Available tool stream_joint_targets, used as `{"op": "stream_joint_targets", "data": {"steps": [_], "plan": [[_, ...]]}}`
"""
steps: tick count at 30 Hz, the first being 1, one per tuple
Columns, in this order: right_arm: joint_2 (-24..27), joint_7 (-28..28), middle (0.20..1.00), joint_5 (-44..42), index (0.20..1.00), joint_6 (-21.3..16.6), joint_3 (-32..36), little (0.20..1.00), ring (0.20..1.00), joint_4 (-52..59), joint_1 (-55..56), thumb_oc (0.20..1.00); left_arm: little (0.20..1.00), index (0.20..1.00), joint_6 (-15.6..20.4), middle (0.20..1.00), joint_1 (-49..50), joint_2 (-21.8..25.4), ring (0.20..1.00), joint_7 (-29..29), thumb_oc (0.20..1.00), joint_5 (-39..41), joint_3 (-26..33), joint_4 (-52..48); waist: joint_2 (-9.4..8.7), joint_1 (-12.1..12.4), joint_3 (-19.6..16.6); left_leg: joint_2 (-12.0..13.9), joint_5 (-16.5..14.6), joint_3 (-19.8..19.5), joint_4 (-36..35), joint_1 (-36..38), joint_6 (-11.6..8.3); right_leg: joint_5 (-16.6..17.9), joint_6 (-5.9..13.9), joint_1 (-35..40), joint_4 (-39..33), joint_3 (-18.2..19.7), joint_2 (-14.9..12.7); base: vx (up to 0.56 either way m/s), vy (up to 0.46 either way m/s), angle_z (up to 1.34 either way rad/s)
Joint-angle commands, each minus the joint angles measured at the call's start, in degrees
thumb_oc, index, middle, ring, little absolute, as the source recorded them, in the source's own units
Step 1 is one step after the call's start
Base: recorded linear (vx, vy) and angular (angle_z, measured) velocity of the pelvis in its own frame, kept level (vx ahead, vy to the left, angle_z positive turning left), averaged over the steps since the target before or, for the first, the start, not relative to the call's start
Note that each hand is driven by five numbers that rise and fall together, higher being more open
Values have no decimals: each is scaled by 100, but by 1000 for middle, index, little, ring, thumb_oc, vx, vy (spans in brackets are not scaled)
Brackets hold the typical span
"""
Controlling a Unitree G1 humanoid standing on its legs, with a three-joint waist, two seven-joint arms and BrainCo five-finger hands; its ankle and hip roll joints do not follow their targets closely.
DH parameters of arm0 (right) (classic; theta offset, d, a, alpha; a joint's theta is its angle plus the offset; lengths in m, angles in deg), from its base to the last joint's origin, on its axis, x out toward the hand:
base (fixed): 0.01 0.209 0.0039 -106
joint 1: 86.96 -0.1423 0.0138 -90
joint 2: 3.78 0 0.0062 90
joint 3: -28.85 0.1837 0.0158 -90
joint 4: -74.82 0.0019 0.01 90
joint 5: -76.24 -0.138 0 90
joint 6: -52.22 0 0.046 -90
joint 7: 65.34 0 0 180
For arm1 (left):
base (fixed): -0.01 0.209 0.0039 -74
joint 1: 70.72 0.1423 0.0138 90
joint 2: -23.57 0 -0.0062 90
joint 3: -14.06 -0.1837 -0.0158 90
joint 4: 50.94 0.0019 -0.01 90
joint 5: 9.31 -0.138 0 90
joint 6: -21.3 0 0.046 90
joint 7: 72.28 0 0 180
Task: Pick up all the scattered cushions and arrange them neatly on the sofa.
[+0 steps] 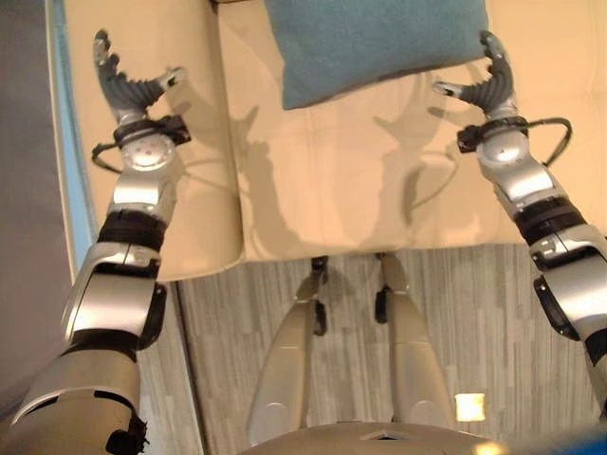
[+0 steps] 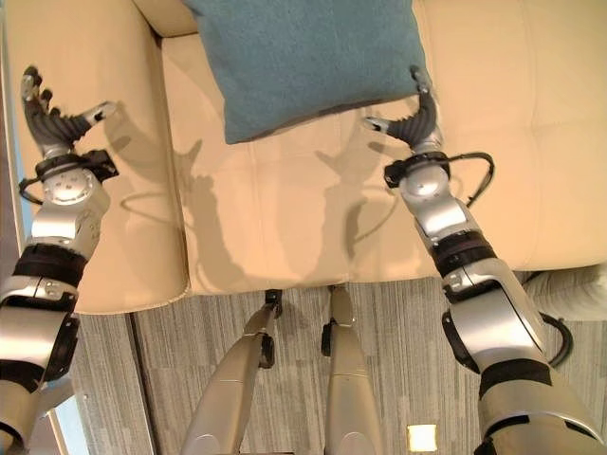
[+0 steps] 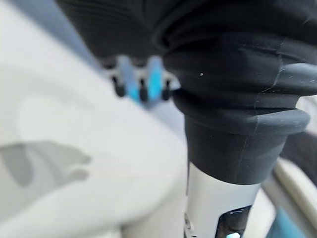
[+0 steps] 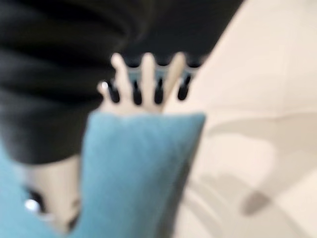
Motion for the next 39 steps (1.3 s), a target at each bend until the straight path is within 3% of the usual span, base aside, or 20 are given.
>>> {"op": "stream_joint_targets", "data": {"steps": [1,2,5,8,11,12,14,18,23,26,29,30,32,34,35,39], "plan": [[362,-23,1000,455,1000,-231,312,1000,1000,-174,627,1000,1000,1000,357,1000,506,384,1000,305,1000,-147,-195,-29,-36,189,-540,-29,126,-233,-565,706,-183,-523,615,1271,-331,-37,-116,36,-15,12],[361,-25,1000,462,1000,-220,327,1000,1000,-144,666,1000,1000,1000,352,1000,534,380,1000,308,1000,-147,-193,-48,-35,191,-540,-29,130,-237,-581,733,-184,-527,615,1294,-334,-40,-115,36,-11,2],[407,-378,1000,599,1000,-272,826,1000,1000,356,1950,1000,1000,1000,349,1000,1803,128,1000,921,1000,72,32,-552,-82,210,-637,-8,165,-305,-818,1311,-184,-633,616,1798,-344,-106,-75,71,-33,-7],[100,-1035,1000,558,1000,-393,1216,1000,1000,498,3604,1000,1000,1000,82,1000,3309,-617,1000,1546,1000,-169,-22,-469,-116,238,-770,73,162,-387,-1034,2104,-192,-871,604,2496,-354,-271,4,78,-78,5],[-10,-1260,1000,732,1000,-387,1185,1000,1000,270,4120,1000,1000,1000,-48,1000,3778,-827,1000,1805,1000,-401,-61,-160,-121,224,-833,122,146,-415,-1059,2352,-196,-978,584,2723,-320,-312,65,30,-67,13],[-244,-1452,1000,714,1000,-374,1191,1000,1000,-87,4503,1000,1000,1000,-206,1000,4134,-1123,1000,2033,1000,-538,-166,368,-123,204,-899,159,110,-452,-1047,2625,-187,-1125,557,2980,-237,-329,125,30,-59,11],[-267,-1508,1000,826,1000,-348,1134,1000,1000,-217,4616,1000,1000,1000,-247,1000,4246,-1178,1000,2088,1000,-641,-152,484,-124,199,-956,169,109,-462,-1051,2700,-186,-1157,544,3060,-225,-352,142,24,-49,2],[-896,-1739,1000,1099,1000,-205,858,1000,1000,-1776,4967,1000,1000,1000,-679,1000,4428,-1936,1000,2477,1000,-1078,-224,2820,-140,186,-1290,349,35,-494,-1063,3361,-210,-1468,461,3705,-20,-372,322,38,-99,2],[-1219,-1757,1000,1079,1000,-121,869,1000,1000,-2751,5083,1000,1000,1000,-810,1000,4287,-1962,1000,2514,1000,-1890,-430,3633,-237,127,-1368,497,80,-498,-1011,3527,-305,-1604,369,4057,-46,-369,464,-17,-84,-2],[-1391,-1767,1000,1017,1000,-35,909,1000,1000,-3390,5079,1000,1000,1000,-891,1000,4132,-1997,1000,2510,1000,-2080,-483,4035,-352,112,-1322,492,10,-546,-721,3489,-332,-1547,355,4168,-169,-366,493,-141,-48,26],[-1454,-1797,1000,1107,1000,93,973,1000,1000,-3885,5016,1000,1000,1000,-942,1000,4021,-2056,1000,2515,1000,-2297,-495,4284,-443,96,-1418,177,-576,-1003,50,3598,-226,-1343,393,3988,-153,-146,364,-159,62,-2],[-1453,-1797,1000,1107,1000,93,974,1000,1000,-3885,5016,1000,1000,1000,-941,1000,4020,-2058,1000,2515,1000,-2297,-495,4285,-437,99,-1412,182,-590,-1002,64,3600,-227,-1344,393,3995,-154,-145,370,-157,130,-34],[-1477,-1797,1000,1142,1000,201,1033,1000,1000,-4037,4987,1000,1000,1000,-961,1000,3932,-2083,1000,2486,1000,-2263,-525,4306,-368,43,-1455,152,-685,-1353,104,3822,-194,-1184,456,3682,-37,35,352,-205,171,-45],[-1525,-1758,1000,1022,1000,271,1121,1000,1000,-4109,4885,1000,1000,1000,-977,1000,3827,-2138,1000,2479,1000,-2269,-658,4249,-312,-92,-1399,81,-812,-1242,-285,3833,-78,-972,574,3357,8,243,248,-304,312,-40],[-1562,-1723,1000,941,1000,273,1151,1000,1000,-4074,4784,1000,1000,1000,-971,1000,3765,-2146,1000,2427,1000,-2264,-687,4255,-348,-51,-1294,-74,-850,-1198,-316,3806,12,-813,667,3164,13,308,171,-197,246,-58],[-1653,-1676,1000,987,1000,287,1082,1000,1000,-4058,4667,1000,1000,1000,-945,1000,3698,-2146,1000,2420,1000,-2336,-799,4200,-357,35,-1133,-141,-843,-887,-443,3807,129,-708,815,2952,-19,154,76,-222,191,-98]]}}
